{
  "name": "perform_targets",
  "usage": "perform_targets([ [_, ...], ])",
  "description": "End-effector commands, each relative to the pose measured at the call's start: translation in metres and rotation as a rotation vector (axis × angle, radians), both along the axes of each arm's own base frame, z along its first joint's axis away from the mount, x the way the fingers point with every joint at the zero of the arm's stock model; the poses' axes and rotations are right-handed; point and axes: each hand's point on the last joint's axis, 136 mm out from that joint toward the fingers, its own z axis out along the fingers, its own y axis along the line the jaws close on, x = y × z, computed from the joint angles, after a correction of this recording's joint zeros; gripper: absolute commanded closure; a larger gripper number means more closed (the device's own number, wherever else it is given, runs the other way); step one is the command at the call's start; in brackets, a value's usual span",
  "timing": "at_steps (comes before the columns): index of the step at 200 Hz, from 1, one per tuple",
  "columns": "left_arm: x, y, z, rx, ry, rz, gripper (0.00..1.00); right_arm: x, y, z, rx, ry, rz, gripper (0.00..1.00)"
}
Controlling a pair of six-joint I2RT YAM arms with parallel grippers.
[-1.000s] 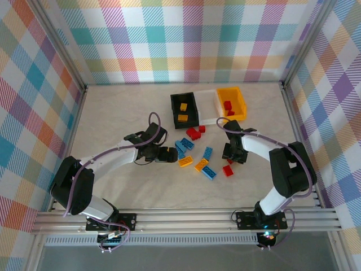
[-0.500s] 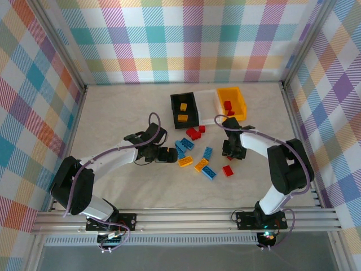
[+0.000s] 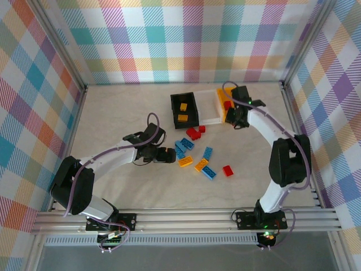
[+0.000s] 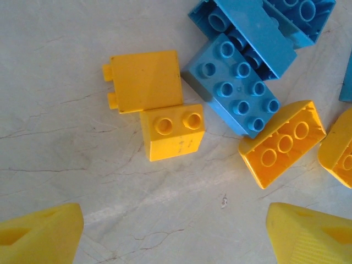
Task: Sort the legos into containers by color
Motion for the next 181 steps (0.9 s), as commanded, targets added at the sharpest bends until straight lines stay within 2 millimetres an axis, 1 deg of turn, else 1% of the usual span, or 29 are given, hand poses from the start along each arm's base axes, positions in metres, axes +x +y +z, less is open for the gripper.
perform_targets([
  [1,-0.004,0.009,0.000,0.013,0.012,-0.006,0.13,0.028,-0.007,0.002,-0.024,0.004,0.022,0.57],
  [26,-0.002,0.011,0.000,0.022,0.017,-0.005,0.13,0.067,-0.015,0.003,-0.016,-0.013,0.008,0.57],
  [47,-0.001,0.013,0.001,0.034,0.021,-0.005,0.13,0.093,-0.015,-0.005,0.007,-0.015,0.012,0.57],
  [63,-0.001,0.014,0.000,0.038,0.025,-0.003,0.13,0.107,-0.015,-0.013,0.007,-0.014,0.017,0.57],
  [71,-0.001,0.015,-0.001,0.040,0.029,-0.002,0.13,0.111,-0.015,-0.018,0.008,-0.005,0.019,0.57],
  [87,0.000,0.014,-0.001,0.037,0.031,0.000,0.13,0.117,-0.012,-0.023,0.013,-0.002,0.027,0.56],
  [101,0.000,0.013,-0.002,0.033,0.033,0.004,0.13,0.120,-0.010,-0.026,0.020,-0.002,0.034,0.53],
  [118,0.001,0.012,-0.001,0.027,0.033,0.006,0.14,0.121,-0.008,-0.026,0.027,-0.003,0.051,0.41],
  [124,0.001,0.011,-0.001,0.023,0.034,0.007,0.14,0.121,-0.007,-0.022,0.027,-0.010,0.057,0.35],
  [135,0.001,0.010,0.000,0.015,0.035,0.010,0.13,0.119,-0.007,-0.019,0.026,-0.015,0.069,0.33],
  [149,0.001,0.009,0.003,0.002,0.028,0.014,0.14,0.115,-0.004,-0.006,0.035,-0.045,0.089,0.29],
  [165,0.001,0.008,0.006,-0.012,0.021,0.017,0.13,0.103,-0.005,0.008,0.037,-0.060,0.101,0.28],
  [176,0.001,0.006,0.007,-0.026,0.019,0.017,0.13,0.087,-0.002,0.020,0.050,-0.057,0.113,0.28],
  [181,0.001,0.005,0.008,-0.031,0.018,0.016,0.13,0.076,0.000,0.022,0.058,-0.046,0.118,0.28],
])
